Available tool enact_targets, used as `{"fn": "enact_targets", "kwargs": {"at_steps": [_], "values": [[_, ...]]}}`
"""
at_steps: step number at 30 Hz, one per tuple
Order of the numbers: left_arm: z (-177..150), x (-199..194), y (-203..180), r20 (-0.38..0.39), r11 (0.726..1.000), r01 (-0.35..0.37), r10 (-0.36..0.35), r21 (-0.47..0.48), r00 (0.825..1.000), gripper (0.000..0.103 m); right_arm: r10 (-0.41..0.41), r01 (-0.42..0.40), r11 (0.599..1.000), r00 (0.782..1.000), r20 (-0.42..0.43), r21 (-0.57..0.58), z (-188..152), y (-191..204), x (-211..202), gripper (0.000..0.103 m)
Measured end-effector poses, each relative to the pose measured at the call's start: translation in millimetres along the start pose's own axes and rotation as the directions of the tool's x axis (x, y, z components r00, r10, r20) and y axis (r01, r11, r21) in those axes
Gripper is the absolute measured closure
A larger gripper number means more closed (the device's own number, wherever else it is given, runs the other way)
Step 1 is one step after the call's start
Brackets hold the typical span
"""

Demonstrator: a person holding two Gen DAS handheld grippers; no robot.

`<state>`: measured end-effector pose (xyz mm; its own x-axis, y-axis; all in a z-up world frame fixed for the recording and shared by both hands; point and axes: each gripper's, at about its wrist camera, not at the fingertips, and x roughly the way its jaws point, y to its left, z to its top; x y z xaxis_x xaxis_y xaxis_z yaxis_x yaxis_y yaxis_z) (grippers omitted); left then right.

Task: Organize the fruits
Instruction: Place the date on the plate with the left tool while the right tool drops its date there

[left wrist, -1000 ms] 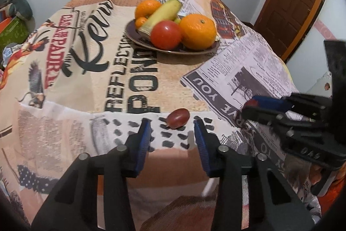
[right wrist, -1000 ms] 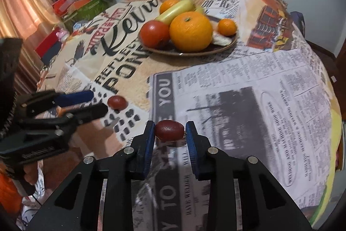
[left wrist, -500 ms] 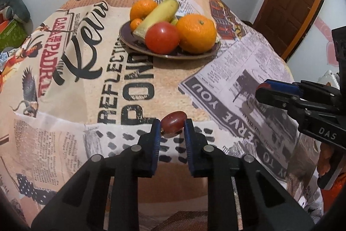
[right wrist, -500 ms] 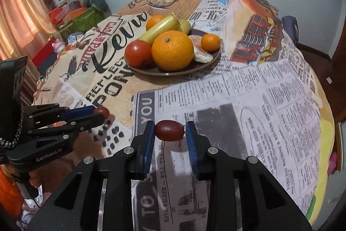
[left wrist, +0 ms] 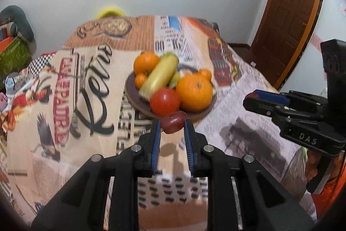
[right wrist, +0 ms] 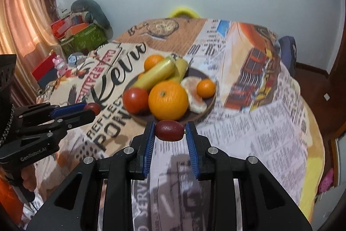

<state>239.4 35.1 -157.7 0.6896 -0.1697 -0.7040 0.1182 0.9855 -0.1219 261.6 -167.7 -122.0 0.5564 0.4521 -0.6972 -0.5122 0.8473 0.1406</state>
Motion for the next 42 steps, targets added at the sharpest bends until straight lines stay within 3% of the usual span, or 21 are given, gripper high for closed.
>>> {"fn": "enact_targets", "kwargs": {"at_steps": [15,32,42], "values": [[46,21,8,0.086,1.000,-0.004,0.003,0.009,0.996,0.082,-0.010,0.012,0.999,0.998,0.064,-0.033,45,-9,19,0.076],[58,69,24,0.047,0.999,0.029,-0.028,-0.017,0.999,0.082,-0.001,0.000,0.996,1.000,-0.006,-0.091,56,-2,80,0.076],[56,85,29,0.009,0.998,0.058,-0.058,-0.038,0.998,0.081,-0.002,-0.002,0.992,0.999,-0.035,-0.126,55,4,95,0.076]]}}
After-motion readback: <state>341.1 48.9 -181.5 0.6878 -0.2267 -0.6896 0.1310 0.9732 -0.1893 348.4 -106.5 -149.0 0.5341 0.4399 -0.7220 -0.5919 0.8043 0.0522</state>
